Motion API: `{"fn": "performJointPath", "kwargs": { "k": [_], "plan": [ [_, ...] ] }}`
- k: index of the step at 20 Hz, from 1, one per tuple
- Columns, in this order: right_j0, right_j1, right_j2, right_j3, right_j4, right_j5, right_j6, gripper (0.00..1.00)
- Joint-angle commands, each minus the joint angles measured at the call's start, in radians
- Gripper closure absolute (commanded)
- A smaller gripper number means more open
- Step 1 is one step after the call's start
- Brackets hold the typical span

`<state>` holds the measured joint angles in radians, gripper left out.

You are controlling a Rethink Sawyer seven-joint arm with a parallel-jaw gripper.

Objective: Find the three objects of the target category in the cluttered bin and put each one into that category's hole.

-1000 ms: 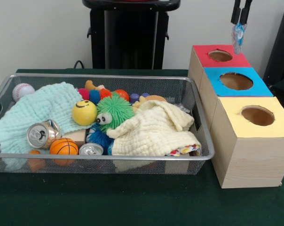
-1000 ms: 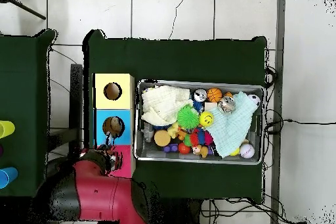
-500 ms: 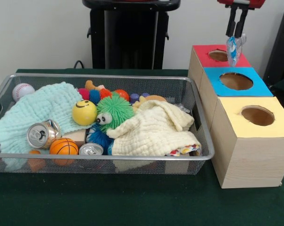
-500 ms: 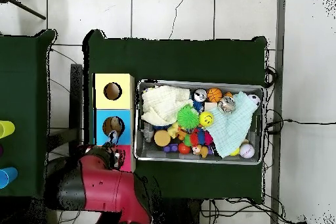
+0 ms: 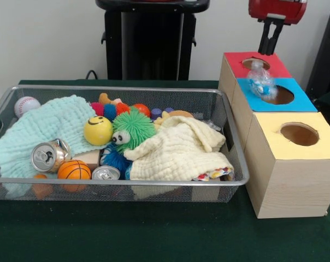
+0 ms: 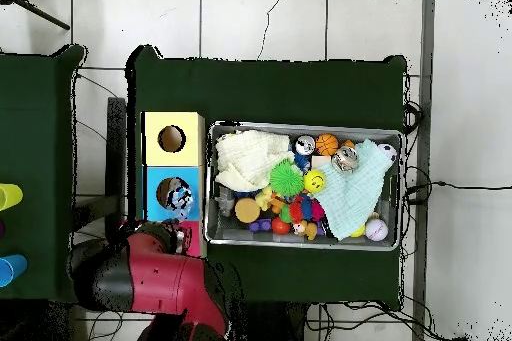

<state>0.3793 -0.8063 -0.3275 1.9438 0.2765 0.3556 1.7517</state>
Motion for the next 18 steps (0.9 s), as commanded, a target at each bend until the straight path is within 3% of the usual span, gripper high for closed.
{"fn": "performJointPath", "kwargs": {
  "k": [1,18],
  "plan": [
    [0.012,0.075,0.042,-0.059,0.066,-0.032,0.285,1.00],
    [0.029,0.100,0.011,-0.129,0.108,0.042,0.269,1.00]
  ]
}}
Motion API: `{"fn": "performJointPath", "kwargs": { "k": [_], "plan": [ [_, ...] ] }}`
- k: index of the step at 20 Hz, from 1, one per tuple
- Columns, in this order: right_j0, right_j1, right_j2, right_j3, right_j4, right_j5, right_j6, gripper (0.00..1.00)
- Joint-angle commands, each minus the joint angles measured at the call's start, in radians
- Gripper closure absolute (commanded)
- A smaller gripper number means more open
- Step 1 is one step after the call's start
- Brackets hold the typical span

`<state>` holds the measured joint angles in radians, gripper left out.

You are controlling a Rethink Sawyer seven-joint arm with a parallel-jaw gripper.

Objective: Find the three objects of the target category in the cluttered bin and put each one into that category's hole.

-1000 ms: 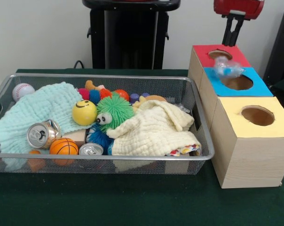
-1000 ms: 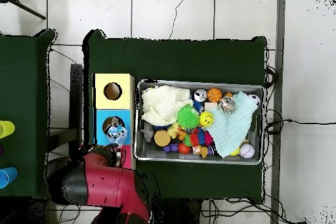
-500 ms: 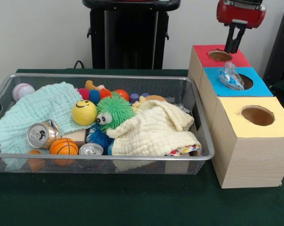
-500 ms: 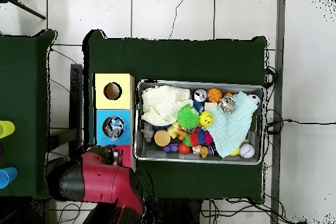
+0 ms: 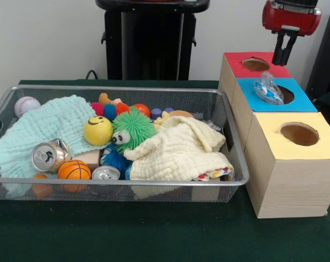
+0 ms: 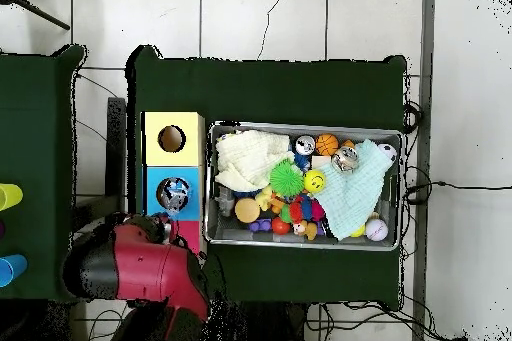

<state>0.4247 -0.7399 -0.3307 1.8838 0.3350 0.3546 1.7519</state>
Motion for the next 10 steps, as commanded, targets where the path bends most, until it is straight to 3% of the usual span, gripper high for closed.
{"fn": "performJointPath", "kwargs": {
  "k": [1,10],
  "plan": [
    [-0.027,0.036,0.021,-0.069,0.048,0.029,0.257,1.00],
    [-0.081,0.076,0.070,-0.047,0.027,-0.090,0.212,1.00]
  ]
}}
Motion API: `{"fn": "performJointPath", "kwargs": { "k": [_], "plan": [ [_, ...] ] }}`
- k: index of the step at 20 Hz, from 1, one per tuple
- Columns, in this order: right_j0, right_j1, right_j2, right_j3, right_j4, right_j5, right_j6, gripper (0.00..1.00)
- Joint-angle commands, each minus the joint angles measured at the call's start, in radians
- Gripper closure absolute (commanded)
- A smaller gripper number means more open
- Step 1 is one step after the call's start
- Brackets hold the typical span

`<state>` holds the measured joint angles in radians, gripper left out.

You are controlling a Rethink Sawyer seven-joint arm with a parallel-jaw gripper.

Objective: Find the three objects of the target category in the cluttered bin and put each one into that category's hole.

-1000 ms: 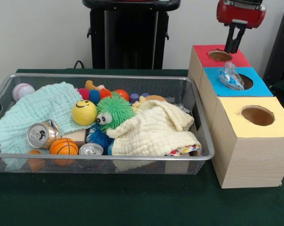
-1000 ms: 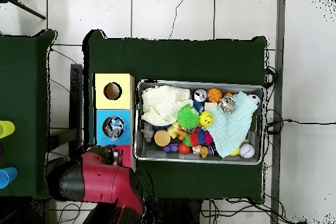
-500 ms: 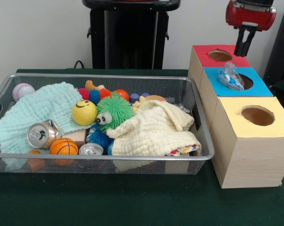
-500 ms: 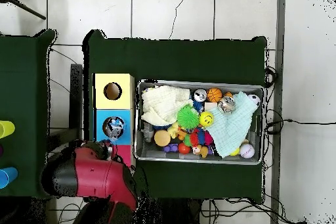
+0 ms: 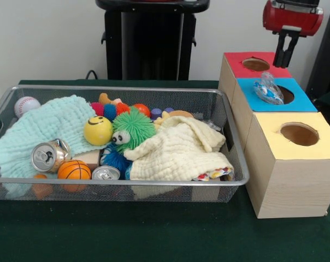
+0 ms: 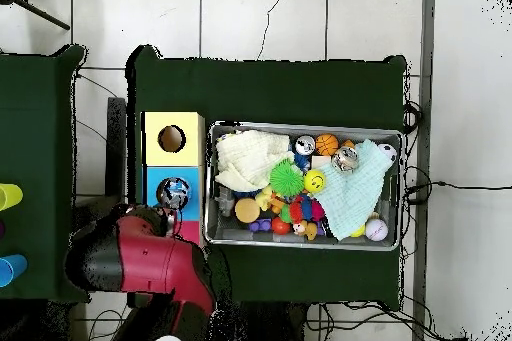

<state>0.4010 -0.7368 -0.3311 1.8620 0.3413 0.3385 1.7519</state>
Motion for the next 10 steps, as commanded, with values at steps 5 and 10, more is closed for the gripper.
{"fn": "performJointPath", "kwargs": {
  "k": [5,10],
  "plan": [
    [-0.066,0.103,0.084,-0.012,0.012,-0.146,0.215,1.00],
    [-0.089,0.130,0.116,0.001,0.008,-0.217,0.211,1.00]
  ]
}}
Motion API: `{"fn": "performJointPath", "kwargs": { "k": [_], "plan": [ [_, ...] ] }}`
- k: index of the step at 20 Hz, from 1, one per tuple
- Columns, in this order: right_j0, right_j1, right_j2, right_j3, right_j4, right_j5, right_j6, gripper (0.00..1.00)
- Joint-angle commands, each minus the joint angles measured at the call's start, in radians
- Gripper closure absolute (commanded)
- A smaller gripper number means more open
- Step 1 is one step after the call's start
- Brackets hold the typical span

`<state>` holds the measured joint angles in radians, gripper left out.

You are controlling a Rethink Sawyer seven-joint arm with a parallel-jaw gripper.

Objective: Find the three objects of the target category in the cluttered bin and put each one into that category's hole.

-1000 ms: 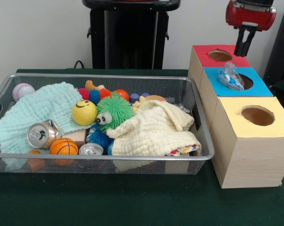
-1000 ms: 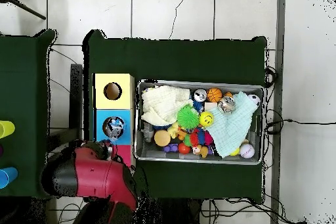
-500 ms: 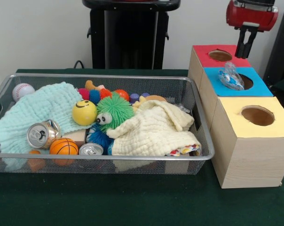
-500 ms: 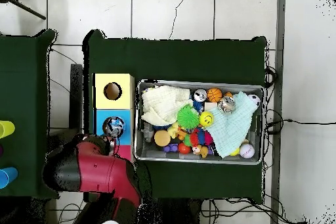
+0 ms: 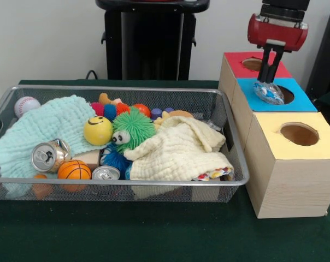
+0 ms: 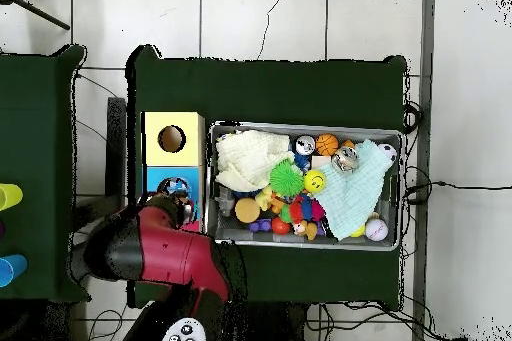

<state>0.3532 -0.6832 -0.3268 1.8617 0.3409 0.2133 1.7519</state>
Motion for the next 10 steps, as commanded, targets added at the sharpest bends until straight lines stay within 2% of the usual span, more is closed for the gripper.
{"fn": "performJointPath", "kwargs": {
  "k": [1,10],
  "plan": [
    [-0.044,0.087,0.120,0.003,0.010,-0.109,0.215,1.00],
    [-0.037,0.162,0.155,-0.003,0.048,-0.166,0.251,1.00]
  ]
}}
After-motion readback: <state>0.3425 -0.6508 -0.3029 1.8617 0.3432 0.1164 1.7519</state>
